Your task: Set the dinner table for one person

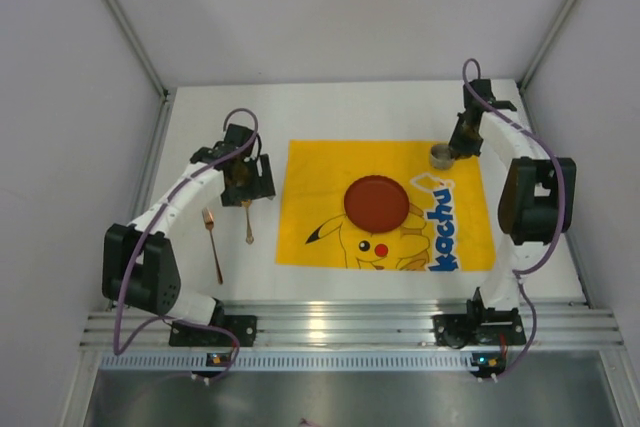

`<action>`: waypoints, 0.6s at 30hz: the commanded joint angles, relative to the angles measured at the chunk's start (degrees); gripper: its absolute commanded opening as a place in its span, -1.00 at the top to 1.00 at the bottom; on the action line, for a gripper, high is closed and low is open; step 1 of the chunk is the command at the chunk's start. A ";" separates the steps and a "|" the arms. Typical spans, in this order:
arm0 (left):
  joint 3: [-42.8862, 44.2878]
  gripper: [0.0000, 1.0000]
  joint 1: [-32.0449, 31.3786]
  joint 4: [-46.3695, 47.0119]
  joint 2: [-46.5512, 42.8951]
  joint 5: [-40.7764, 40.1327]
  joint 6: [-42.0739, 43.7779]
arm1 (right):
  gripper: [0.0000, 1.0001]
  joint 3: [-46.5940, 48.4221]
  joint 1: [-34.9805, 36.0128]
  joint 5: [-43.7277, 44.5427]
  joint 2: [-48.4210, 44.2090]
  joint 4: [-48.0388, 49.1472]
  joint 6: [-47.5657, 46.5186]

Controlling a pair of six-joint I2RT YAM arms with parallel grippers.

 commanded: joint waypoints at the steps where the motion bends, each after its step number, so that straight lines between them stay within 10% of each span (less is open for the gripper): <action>1: -2.28 -0.66 0.62 2.15 -3.78 0.93 -2.02 | 1.00 3.15 -0.40 5.08 2.48 -0.15 -0.46; 11: -5.53 -0.66 2.73 1.27 -5.72 1.37 -2.02 | 0.89 2.28 -0.40 11.34 6.63 0.82 0.33; 15: -6.76 -0.63 3.44 0.56 -4.76 0.40 -2.98 | -0.29 1.05 -0.40 11.69 4.00 0.64 1.03; 18: -8.17 -0.58 3.79 0.65 -3.52 0.14 -4.39 | -0.65 1.31 -0.40 10.55 0.66 -1.02 2.08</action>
